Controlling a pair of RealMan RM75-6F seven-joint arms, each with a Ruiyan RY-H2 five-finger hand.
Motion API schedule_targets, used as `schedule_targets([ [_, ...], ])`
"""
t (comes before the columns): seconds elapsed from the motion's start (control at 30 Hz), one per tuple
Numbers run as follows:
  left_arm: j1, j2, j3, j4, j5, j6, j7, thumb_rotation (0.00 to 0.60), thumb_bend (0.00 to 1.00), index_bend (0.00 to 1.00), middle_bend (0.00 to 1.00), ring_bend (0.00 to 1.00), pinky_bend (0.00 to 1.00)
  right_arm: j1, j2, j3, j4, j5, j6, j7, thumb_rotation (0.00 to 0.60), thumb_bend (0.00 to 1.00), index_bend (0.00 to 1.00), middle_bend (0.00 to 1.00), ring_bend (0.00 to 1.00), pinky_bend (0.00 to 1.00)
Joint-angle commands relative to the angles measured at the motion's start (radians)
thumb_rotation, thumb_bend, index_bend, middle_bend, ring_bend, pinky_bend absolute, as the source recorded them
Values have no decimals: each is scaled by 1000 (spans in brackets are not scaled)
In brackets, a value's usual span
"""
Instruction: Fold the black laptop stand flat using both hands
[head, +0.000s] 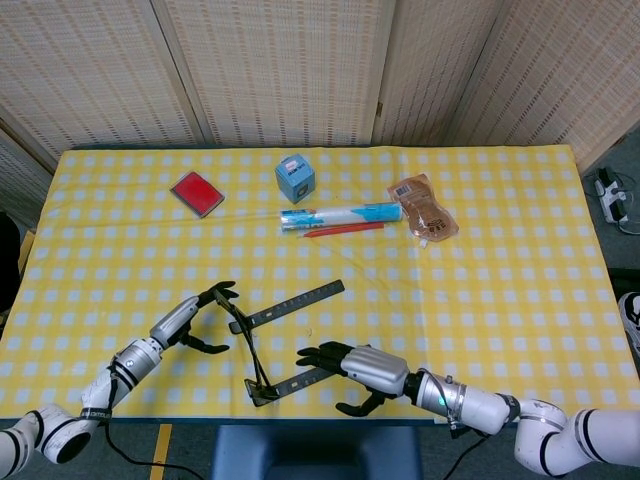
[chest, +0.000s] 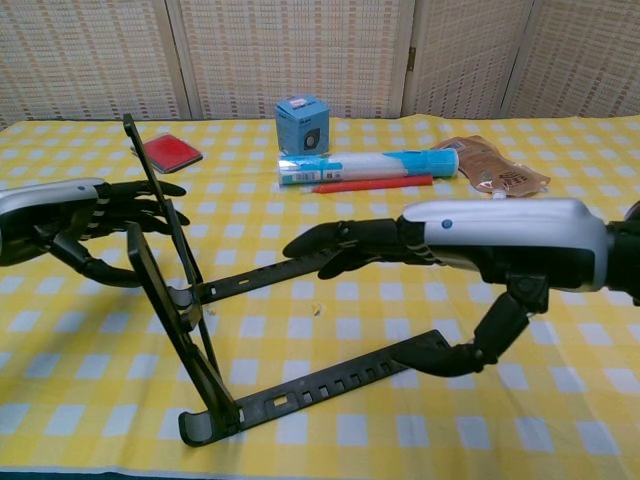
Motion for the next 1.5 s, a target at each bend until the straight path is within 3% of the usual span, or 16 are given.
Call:
schedule_targets([
  [0.03,-29,-26,16,48,24,-12,-79,600,189,78,233,201,74,-27,-33,4,-25,24,11,-160,600,475,0,38,87,0],
  [0.23,-43,-54,29,80,26,-8,-116,600,189,134,286,240,81,-41,-156,55,-37,188,-65,-293,600,450,0,38,56,0],
  [0.37,-48,-64,34,89,20,-5,-121,600,189,147,301,248,85,-56,-264,87,-17,278,-77,-383,600,399,0,24,40,0],
  [0.7,-49,-67,41,91,-2,4,-117,600,189,150,304,248,90,-77,-480,144,56,453,-81,-546,600,377,0,0,0,0],
  [1.23,-47,-59,49,63,-24,7,-95,600,190,155,304,248,90,-49,-586,218,150,501,-75,-627,600,377,0,0,0,0],
  [1.5,-41,-51,56,49,-28,10,-87,600,189,170,318,259,92,-51,-573,230,151,510,-64,-641,600,378,0,0,0,0],
])
